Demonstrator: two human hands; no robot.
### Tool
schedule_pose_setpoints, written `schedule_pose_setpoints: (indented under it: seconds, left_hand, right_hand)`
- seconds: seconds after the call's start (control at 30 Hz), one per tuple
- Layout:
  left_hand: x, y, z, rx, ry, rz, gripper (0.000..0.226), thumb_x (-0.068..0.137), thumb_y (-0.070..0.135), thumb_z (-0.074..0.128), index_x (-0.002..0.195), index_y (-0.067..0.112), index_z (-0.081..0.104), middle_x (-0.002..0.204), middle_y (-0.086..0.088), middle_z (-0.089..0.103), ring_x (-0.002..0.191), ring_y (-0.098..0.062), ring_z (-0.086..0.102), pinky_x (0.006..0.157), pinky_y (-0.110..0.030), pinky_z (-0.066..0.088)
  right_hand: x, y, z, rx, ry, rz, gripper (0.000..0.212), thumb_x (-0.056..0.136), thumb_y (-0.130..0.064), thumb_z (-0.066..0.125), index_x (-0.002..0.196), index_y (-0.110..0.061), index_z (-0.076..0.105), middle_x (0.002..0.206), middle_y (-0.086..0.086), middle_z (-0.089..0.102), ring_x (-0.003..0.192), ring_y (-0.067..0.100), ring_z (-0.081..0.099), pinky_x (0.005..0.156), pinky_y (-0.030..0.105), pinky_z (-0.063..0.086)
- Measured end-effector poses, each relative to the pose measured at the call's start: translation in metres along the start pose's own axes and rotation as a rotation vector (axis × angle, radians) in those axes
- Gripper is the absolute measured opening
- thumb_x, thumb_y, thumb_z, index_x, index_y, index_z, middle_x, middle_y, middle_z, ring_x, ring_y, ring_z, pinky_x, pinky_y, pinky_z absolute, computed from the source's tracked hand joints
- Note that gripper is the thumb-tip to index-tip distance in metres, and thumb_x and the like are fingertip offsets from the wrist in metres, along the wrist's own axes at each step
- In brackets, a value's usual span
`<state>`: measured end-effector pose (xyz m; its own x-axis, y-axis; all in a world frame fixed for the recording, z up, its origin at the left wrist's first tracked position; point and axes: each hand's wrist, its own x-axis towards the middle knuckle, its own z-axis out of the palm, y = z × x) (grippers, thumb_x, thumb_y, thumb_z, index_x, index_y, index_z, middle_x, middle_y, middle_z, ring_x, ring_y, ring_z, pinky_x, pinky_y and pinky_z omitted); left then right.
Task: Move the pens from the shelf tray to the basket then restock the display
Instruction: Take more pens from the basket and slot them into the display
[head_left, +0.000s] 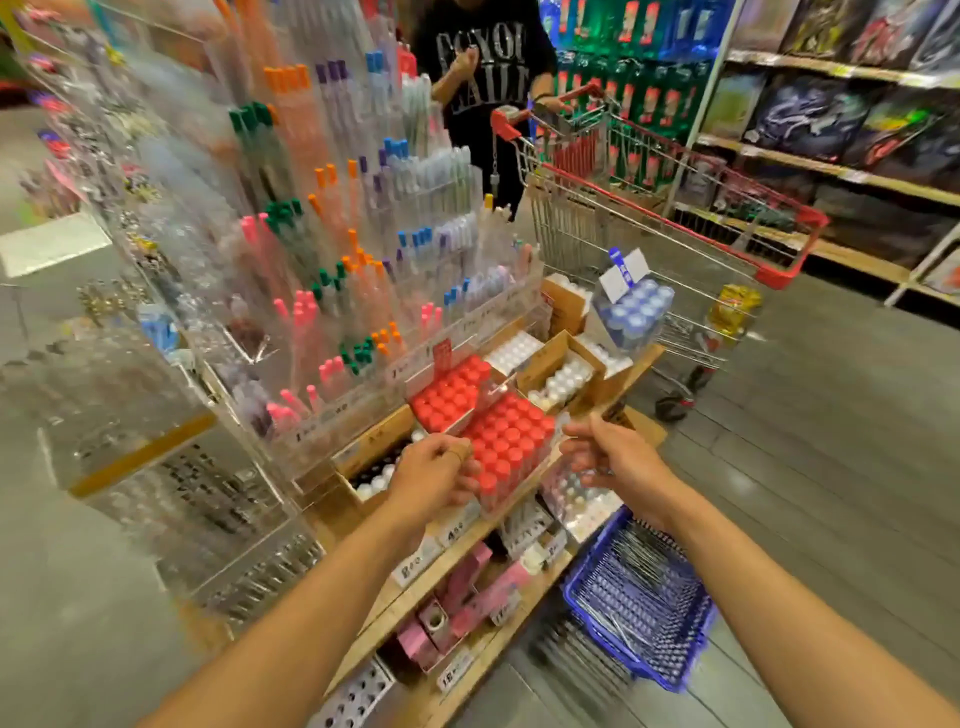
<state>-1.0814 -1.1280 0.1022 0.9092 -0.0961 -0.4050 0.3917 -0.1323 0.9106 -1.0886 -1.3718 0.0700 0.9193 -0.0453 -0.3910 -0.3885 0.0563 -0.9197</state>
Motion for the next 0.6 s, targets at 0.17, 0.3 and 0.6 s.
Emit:
schedule_pose_setpoints:
  seconds: [0.17,0.3,0.6]
  left_hand:
    - [-0.001,-0.043,0.110,-0.005,-0.067,-0.102,0.014,0.100,0.015,0.053,0.099,0.006,0.064,0.079,-0.007,0.069,0.057,-0.012,0.062,0.049,-0.022,0.050]
    - [-0.004,-0.088,0.187,-0.025,-0.136,-0.208,0.014,0.098,0.020,0.057,0.090,0.010,0.063,0.080,-0.007,0.068,0.061,-0.017,0.060,0.059,-0.030,0.051]
    - [0.057,-0.194,0.294,0.059,-0.149,-0.400,0.009,0.099,0.018,0.053,0.093,0.015,0.059,0.081,-0.005,0.063,0.056,-0.011,0.056,0.050,-0.019,0.049]
  right_hand:
    - [-0.033,0.058,-0.106,-0.029,0.101,0.122,0.041,0.103,-0.042,0.040,0.109,-0.012,0.067,0.089,0.001,0.070,0.065,0.011,0.058,0.057,0.024,0.047]
    - [-0.050,0.107,-0.173,-0.057,0.102,0.203,0.031,0.103,-0.035,0.044,0.106,-0.012,0.064,0.084,0.001,0.063,0.057,0.009,0.051,0.053,0.022,0.041]
    - [-0.015,0.251,-0.267,-0.190,0.203,0.366,0.015,0.098,-0.021,0.052,0.086,-0.014,0.060,0.077,0.000,0.058,0.058,0.007,0.047,0.050,0.017,0.039]
